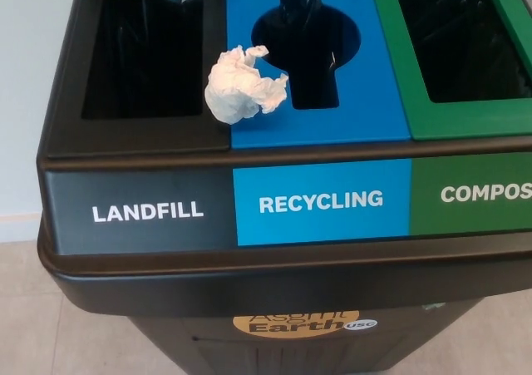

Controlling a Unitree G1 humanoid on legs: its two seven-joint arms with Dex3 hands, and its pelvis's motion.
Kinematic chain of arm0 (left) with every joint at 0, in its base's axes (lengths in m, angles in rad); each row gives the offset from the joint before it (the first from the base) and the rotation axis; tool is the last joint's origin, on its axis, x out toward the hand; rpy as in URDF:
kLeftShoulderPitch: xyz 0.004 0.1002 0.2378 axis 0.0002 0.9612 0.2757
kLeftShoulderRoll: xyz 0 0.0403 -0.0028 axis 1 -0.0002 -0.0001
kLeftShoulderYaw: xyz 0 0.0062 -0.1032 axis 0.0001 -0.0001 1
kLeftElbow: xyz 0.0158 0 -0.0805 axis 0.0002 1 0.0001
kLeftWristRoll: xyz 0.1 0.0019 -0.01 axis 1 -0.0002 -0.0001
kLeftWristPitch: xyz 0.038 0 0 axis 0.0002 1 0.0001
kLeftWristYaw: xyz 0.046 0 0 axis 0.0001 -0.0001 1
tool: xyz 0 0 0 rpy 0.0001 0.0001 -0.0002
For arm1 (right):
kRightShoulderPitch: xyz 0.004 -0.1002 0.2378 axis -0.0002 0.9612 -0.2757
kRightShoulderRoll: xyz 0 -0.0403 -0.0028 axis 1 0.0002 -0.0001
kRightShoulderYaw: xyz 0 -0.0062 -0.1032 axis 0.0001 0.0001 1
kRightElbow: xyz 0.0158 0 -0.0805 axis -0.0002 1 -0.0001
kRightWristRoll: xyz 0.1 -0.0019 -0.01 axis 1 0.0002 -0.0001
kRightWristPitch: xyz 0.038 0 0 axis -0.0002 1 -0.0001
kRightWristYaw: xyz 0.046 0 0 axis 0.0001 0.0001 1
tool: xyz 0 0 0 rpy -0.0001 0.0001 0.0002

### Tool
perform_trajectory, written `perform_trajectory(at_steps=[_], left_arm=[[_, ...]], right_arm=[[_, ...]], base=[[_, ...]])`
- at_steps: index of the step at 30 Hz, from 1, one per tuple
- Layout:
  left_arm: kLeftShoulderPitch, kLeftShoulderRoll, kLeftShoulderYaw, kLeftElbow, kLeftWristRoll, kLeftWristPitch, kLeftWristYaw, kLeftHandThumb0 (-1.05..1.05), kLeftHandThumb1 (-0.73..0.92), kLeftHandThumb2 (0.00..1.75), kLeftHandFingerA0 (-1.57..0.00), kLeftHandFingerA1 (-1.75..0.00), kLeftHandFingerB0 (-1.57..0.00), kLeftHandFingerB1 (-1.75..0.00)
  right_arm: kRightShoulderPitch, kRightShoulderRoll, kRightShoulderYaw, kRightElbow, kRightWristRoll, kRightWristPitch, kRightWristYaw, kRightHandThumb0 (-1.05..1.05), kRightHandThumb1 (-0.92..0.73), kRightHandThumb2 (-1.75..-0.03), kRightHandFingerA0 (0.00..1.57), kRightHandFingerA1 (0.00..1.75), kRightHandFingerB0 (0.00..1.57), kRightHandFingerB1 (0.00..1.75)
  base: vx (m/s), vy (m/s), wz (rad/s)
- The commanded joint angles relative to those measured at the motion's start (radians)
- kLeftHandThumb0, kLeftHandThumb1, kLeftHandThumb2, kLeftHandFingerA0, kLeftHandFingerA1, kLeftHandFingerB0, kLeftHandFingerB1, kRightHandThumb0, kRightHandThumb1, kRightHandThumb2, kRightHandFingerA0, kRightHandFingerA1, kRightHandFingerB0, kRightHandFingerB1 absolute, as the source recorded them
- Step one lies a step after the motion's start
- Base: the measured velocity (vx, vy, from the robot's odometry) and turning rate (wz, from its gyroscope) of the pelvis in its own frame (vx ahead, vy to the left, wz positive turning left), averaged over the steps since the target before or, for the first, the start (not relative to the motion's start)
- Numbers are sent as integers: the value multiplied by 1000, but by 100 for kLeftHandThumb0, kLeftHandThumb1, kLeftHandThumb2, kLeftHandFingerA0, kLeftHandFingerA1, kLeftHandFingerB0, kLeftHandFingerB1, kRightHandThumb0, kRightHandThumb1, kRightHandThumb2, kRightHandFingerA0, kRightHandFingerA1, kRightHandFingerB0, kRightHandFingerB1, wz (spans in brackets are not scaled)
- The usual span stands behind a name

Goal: The robot walks towards the trash can and uses its left hand to grab the trash lying on trashcan and throw it inside

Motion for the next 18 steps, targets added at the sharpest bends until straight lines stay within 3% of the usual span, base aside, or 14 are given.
perform_trajectory(at_steps=[1, 2, 3, 4, 5, 6, 7, 8, 9, 10, 11, 15, 16, 18], left_arm=[[-111, 20, -36, -168, 3, 203, -75, -63, 50, 57, -33, -55, -26, -40], [-146, 7, -56, -178, -6, 226, -89, -65, 43, 77, -26, -56, -20, -46], [-169, 1, -71, -181, -13, 235, -103, -62, 56, 56, -26, -47, -22, -35], [-179, 0, -78, -180, -16, 235, -113, -62, 56, 56, -26, -47, -22, -35], [-206, -14, -101, -174, -19, 245, -123, -71, 43, 79, -21, -50, -15, -42], [-236, -31, -127, -166, -21, 258, -132, -71, 43, 79, -21, -50, -15, -42], [-257, -41, -152, -155, -7, 248, -133, -72, 43, 79, -23, -50, -18, -42], [-280, -50, -184, -139, 16, 230, -131, -72, 43, 79, -23, -50, -18, -42], [-289, -54, -192, -133, 18, 225, -133, -68, 53, 56, -28, -44, -22, -32], [-298, -59, -202, -126, 21, 216, -136, -68, 53, 56, -28, -44, -22, -32], [-318, -67, -221, -114, 29, 218, -139, -73, 43, 80, -24, -51, -17, -41], [-351, -78, -251, -93, 44, 229, -145, -73, 43, 80, -24, -51, -17, -41], [-374, -85, -274, -86, 48, 232, -159, -77, 44, 81, -18, -50, -13, -40], [-409, -96, -310, -77, 54, 237, -181, -77, 44, 81, -18, -50, -13, -40]], right_arm=[[4, -2, 0, 0, 13, -15, 22, -64, -60, -58, 15, 47, 25, 33], [0, -7, 6, -3, 2, -16, 13, -68, -59, -58, 16, 47, 24, 34], [-3, -9, 10, -3, -4, -15, 10, -68, -60, -58, 15, 47, 24, 34], [-5, -9, 12, -2, -4, -15, 11, -68, -60, -58, 15, 47, 24, 34], [-4, -7, 11, -8, -1, -9, 16, -67, -59, -58, 15, 48, 24, 35], [-3, -5, 10, -15, 5, -2, 22, -67, -59, -58, 15, 48, 24, 35], [-2, -3, 11, -16, 6, 1, 25, -65, -47, -79, 12, 52, 18, 45], [-2, -1, 11, -17, 8, 4, 28, -65, -47, -79, 12, 52, 18, 45], [-1, -1, 12, -18, 7, 3, 27, -64, -47, -79, 12, 52, 18, 45], [0, -1, 12, -17, 7, 1, 26, -64, -47, -79, 12, 52, 18, 45], [0, 0, 12, -19, 8, 4, 28, -63, -48, -79, 12, 51, 18, 45], [1, 2, 13, -23, 9, 9, 31, -63, -48, -79, 12, 51, 18, 45], [1, 1, 16, -22, 5, 4, 27, -63, -61, -58, 16, 47, 25, 35], [1, 1, 21, -21, -2, -3, 21, -63, -61, -58, 16, 47, 25, 35]], base=[[0, 0, 0], [0, 0, 0], [0, 0, 0], [0, 0, 0], [0, 0, 0], [0, 0, 0], [0, 0, 0], [0, 0, 0], [0, 0, 0], [0, 0, 0], [0, 0, 0], [0, 0, 0], [0, 0, 0], [0, 0, 0]])
